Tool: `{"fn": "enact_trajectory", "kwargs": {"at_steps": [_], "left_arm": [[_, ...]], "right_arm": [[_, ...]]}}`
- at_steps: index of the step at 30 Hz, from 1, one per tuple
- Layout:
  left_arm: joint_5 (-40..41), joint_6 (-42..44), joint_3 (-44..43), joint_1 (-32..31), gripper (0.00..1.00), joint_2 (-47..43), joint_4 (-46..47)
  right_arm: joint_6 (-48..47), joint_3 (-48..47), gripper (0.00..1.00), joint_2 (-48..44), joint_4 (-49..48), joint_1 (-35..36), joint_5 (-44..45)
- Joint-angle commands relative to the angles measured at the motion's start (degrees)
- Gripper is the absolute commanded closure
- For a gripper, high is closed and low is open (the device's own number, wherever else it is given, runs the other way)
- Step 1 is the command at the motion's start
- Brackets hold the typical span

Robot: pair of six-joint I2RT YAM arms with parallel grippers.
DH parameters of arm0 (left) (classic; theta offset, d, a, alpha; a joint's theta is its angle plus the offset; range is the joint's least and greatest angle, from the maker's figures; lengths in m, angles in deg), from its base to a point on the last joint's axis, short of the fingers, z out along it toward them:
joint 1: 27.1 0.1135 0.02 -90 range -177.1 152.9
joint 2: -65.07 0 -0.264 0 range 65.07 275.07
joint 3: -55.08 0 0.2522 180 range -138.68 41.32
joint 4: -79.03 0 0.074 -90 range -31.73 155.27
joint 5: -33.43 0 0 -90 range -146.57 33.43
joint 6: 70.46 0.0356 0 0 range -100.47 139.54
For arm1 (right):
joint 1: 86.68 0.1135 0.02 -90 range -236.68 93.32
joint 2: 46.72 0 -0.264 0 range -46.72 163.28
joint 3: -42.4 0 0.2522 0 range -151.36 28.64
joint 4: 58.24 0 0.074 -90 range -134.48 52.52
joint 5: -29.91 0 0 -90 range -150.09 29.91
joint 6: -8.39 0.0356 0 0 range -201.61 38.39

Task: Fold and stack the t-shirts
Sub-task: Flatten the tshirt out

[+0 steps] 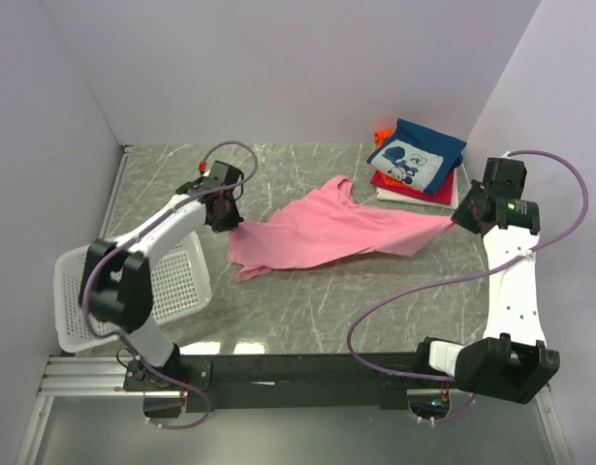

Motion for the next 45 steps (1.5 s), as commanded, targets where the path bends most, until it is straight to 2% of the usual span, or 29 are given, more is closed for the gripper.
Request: {"fn": "enact_trajectory", "kwargs": {"at_steps": [1,6,8,9,10,13,16,19,21,24,29,34,45], "left_arm": [[-2.1,2.4,-6.3,0.7,1.00,5.6,4.0],[-0.7,2.6,-14.1,1.4,1.00,12.9,3.6],[-0.4,2.8,-15.5,1.6,0.96,15.7,1.4],[-0.2,2.8,-15.6,1.6,0.90,16.2,0.9],[-0.1,2.8,-14.6,1.6,0.70,15.6,0.8],[-0.2,1.9,-8.1,1.6,0.40,10.7,2.8],[-0.4,0.3,-1.2,1.6,0.35,4.9,4.7],[-1.3,-1.0,4.3,1.7,0.39,1.4,6.8],[-2.4,-2.1,6.2,2.3,0.44,1.7,6.6],[-3.4,-3.0,8.1,2.4,0.47,2.2,6.7],[-3.6,-2.7,8.4,2.4,0.55,3.6,9.0],[-1.9,-2.1,5.9,2.4,0.66,8.3,6.0],[-4.1,-4.0,10.2,0.9,0.65,4.9,5.6]], "right_arm": [[-0.5,-0.9,1.00,-2.1,-0.4,-0.6,2.6],[-0.4,0.8,1.00,-2.7,-1.2,-0.5,1.2],[-0.1,1.6,1.00,-2.9,-1.7,-0.7,0.2],[-0.1,2.5,1.00,-3.0,-1.9,-0.6,-0.3],[0.0,2.8,1.00,-3.1,-2.2,-0.6,-0.6],[0.0,3.9,1.00,-3.4,-2.7,-0.6,-1.5],[0.1,4.3,1.00,-2.9,-3.0,-0.6,-2.4],[0.1,4.4,1.00,-2.3,-3.1,-0.6,-3.0],[-0.1,4.3,1.00,-1.9,-3.2,-0.6,-3.3],[-0.1,4.1,1.00,-1.6,-3.1,-0.6,-3.6],[-0.1,4.3,1.00,-1.7,-3.1,-0.6,-3.7],[0.0,4.7,1.00,-2.0,-2.9,-0.6,-3.6],[0.1,4.6,1.00,-1.5,-3.0,-0.6,-3.7]]}}
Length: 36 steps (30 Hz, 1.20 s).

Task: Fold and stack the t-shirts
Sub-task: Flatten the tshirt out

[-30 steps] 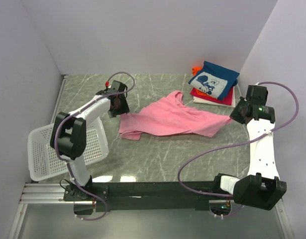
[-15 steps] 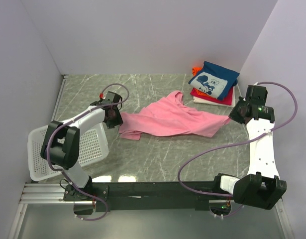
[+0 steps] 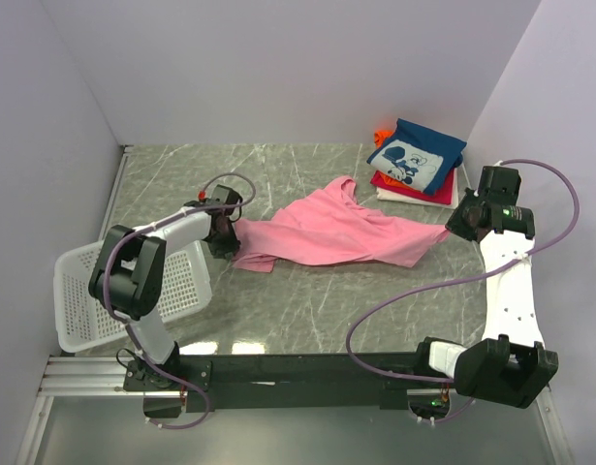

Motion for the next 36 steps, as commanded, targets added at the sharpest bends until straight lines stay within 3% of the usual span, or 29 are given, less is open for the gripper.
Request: {"fn": "enact_trajectory", "kwargs": {"at_steps": [1,24,36], "left_arm": [[-1.3,-2.0,1.0,-1.3,0.64,-3.5,-0.4],[-1.4,-6.4,2.9,-5.0,0.61,-5.8,0.4],[-0.7,-6.7,3.0,-5.2,0.63,-2.4,1.0]], "right_arm": [[0.1,-0.2,1.00,-0.1,-1.9,-0.5,-0.1],[0.1,1.1,1.00,0.9,-3.0,-0.5,-3.8],[0.0,1.5,1.00,0.7,-3.1,-0.5,-3.6]]}}
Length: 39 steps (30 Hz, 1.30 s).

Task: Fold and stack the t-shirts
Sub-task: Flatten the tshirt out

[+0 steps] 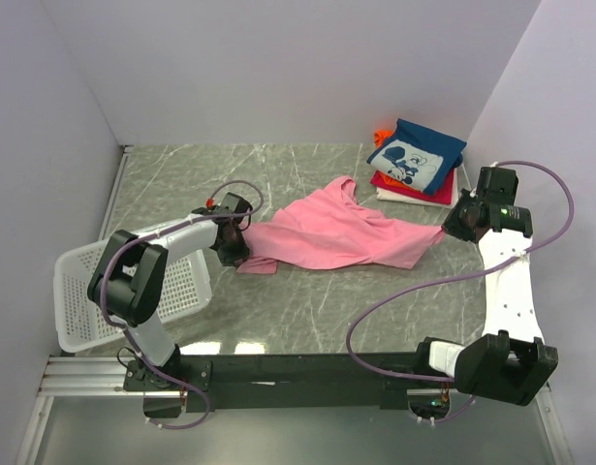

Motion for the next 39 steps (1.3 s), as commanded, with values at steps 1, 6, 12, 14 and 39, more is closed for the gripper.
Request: {"fn": "enact_trajectory", "kwargs": {"at_steps": [1,6,12,14,39], "left_arm": [[0.9,-0.8,-0.4,-0.3,0.64,0.2,0.4],[1.7,-0.6,0.4,-0.3,0.73,2.1,0.9],[3.6,0.4,-0.7,-0.3,1.00,2.0,-0.4],[4.6,0.7,-2.4,-0.3,1.00,1.6,-1.5],[1.0,0.2,-12.2,7.3,1.00,-13.4,-4.4]], "right_arm": [[-0.1,0.5,1.00,0.0,-2.2,-0.5,-0.2],[0.0,0.2,1.00,0.0,-2.0,-0.4,-0.3],[0.0,-0.3,1.00,0.3,-2.0,-0.5,-0.1],[0.3,-0.4,1.00,0.4,-2.1,-0.5,-0.4],[1.7,-4.8,1.00,1.5,-2.8,-0.5,-3.0]]}}
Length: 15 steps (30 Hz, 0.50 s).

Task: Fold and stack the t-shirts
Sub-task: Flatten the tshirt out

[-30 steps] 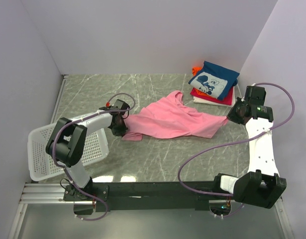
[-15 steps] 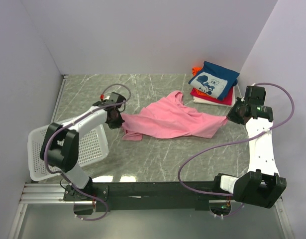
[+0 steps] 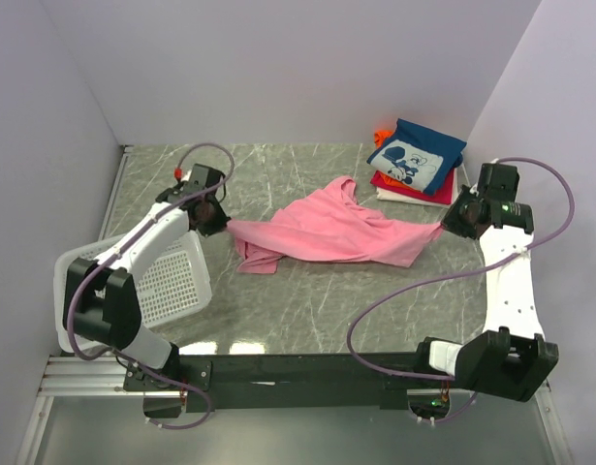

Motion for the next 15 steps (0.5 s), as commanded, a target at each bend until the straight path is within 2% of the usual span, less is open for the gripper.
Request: {"fn": "enact_trajectory", "kwargs": {"at_steps": [1,6,9,15], "left_arm": [[-1.8,0.1,-7.3,1.2,1.00,-3.0,2.6],[-4.4,0.5,-16.0,2.7,1.00,-1.6,3.7],[-4.9,0.4,-23.5,3.8,1.00,-2.1,4.0],[-5.4,-2.3,-27.2,6.4,1.00,-7.8,8.1]], "right_arm": [[1.1,-6.1,1.00,1.2,-2.9,-0.5,-1.7],[3.1,-14.6,1.00,4.4,-3.6,-0.5,-4.8],[5.3,-22.8,1.00,5.0,-5.2,-0.5,-6.9],[9.9,-34.3,1.00,4.5,-7.4,-0.5,-9.0]]}}
